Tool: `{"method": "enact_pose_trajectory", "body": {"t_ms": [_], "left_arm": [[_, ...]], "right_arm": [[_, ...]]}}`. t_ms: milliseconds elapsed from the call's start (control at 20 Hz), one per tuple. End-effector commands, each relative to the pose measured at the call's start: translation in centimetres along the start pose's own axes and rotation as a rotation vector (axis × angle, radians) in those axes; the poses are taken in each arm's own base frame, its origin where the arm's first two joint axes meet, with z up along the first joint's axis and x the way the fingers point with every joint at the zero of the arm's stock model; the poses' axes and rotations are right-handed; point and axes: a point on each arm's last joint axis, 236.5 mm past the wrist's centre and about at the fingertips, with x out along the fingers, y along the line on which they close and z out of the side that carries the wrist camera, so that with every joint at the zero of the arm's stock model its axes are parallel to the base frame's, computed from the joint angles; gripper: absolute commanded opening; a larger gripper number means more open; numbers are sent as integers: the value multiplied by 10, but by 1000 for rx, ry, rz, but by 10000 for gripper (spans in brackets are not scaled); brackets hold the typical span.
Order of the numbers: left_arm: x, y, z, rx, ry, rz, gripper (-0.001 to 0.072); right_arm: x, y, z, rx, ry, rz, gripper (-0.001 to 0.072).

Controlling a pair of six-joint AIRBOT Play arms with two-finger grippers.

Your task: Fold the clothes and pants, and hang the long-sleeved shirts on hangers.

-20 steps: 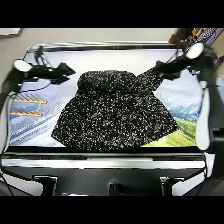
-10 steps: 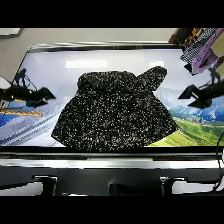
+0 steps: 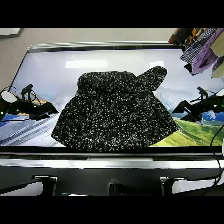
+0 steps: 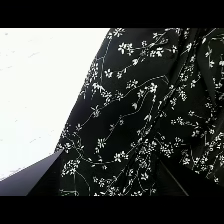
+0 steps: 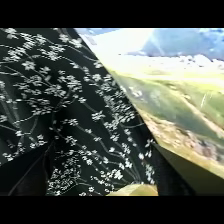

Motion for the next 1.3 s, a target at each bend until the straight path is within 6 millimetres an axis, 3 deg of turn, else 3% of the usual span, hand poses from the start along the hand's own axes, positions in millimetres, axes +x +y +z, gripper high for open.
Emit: {"method": "enact_pose_trajectory", "body": {"t_ms": [0, 300, 400, 450, 500, 550, 600, 650, 950, 1250], "left_arm": [[2, 2, -2, 8, 3, 3, 617], [1, 7, -2, -4, 4, 7, 616], [0, 9, -3, -9, 7, 8, 617], [0, 9, -3, -11, 6, 8, 617], [0, 10, -3, -10, 6, 9, 617], [0, 11, -3, 3, 7, 8, 617], [2, 12, -8, 11, 21, 9, 617], [5, 14, -13, 13, 38, 9, 617], [31, 25, -55, 5, 141, 1, 617], [30, 38, -46, -8, 99, 13, 616]], "right_arm": [[20, -9, -3, 10, 48, 8, 683], [43, -5, -13, 52, 133, 80, 683], [52, -1, -22, 72, 168, 114, 651], [56, 1, -27, 79, 184, 122, 602], [61, 3, -33, 70, 202, 126, 507], [65, 7, -38, 53, 219, 134, 368], [68, 12, -42, 33, 232, 145, 152], [69, 20, -45, 17, 242, 157, 37], [71, 59, -57, -68, 278, 188, 31], [70, 76, -64, -98, 295, 204, 31]]}}
